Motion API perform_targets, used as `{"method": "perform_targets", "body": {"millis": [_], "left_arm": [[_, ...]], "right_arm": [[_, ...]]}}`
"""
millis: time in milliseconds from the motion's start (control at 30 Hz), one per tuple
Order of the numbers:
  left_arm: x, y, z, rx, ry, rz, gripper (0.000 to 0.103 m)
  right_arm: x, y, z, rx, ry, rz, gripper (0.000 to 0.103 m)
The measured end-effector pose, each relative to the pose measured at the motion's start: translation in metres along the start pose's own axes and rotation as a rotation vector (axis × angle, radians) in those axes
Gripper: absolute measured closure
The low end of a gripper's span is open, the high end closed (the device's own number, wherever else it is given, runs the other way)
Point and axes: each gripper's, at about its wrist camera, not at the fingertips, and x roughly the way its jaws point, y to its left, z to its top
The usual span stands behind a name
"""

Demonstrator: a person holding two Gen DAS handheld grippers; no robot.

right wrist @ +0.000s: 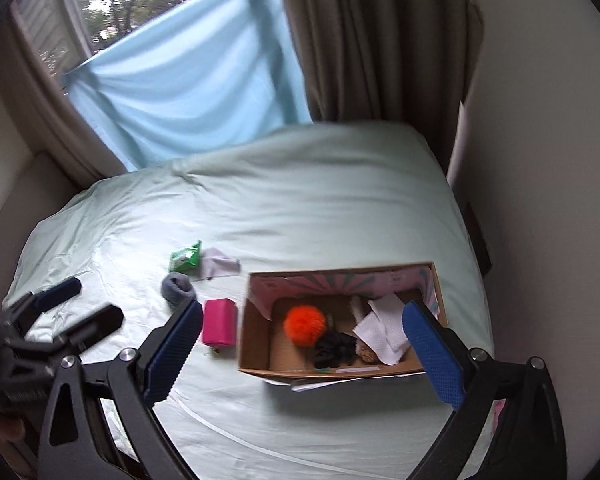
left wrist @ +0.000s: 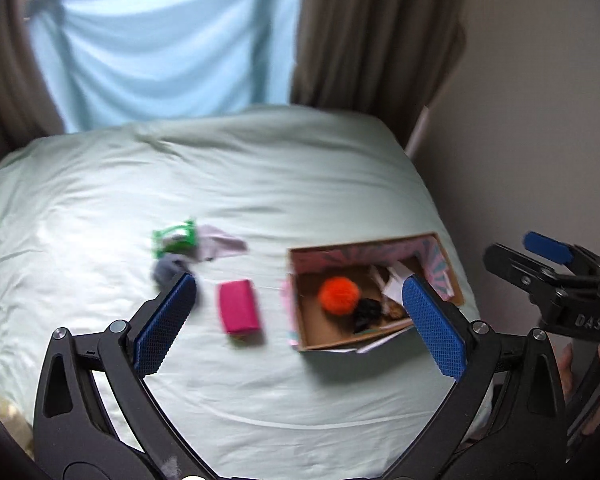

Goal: Organize soft objects
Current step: 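Move both tools back toward the grey sock and pink pouch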

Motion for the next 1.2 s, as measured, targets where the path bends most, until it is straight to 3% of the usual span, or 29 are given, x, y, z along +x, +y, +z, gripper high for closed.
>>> {"method": "perform_targets", "body": {"millis": [267, 467, 667, 933, 1200], "left_arm": [[-0.064, 0.065, -0.029, -0.023, -0.086, 0.104, 0.0], [-0.09, 0.112, -0.052, -0.058, -0.092, 0.113, 0.0], [-0.105, 0.16, -0.06, -0.03, -0.093, 0.096, 0.0], [-0.093, 0.212, -0.05, 0.053, -0.069, 0.022, 0.0], [-0.04, 0.248, -0.028, 0.134, 0.0, -0.083, 0.0]], "right_arm": [[-0.04, 0.059, -0.024, -0.04, -0.11, -0.021, 0.004], [-0.049, 0.105, -0.04, -0.051, -0.137, -0.017, 0.004], [-0.044, 0.153, -0.05, -0.046, -0.143, -0.045, 0.004], [-0.02, 0.205, -0.058, -0.021, -0.152, -0.057, 0.004], [0.024, 0.244, -0.06, -0.068, -0.168, -0.119, 0.004]]}}
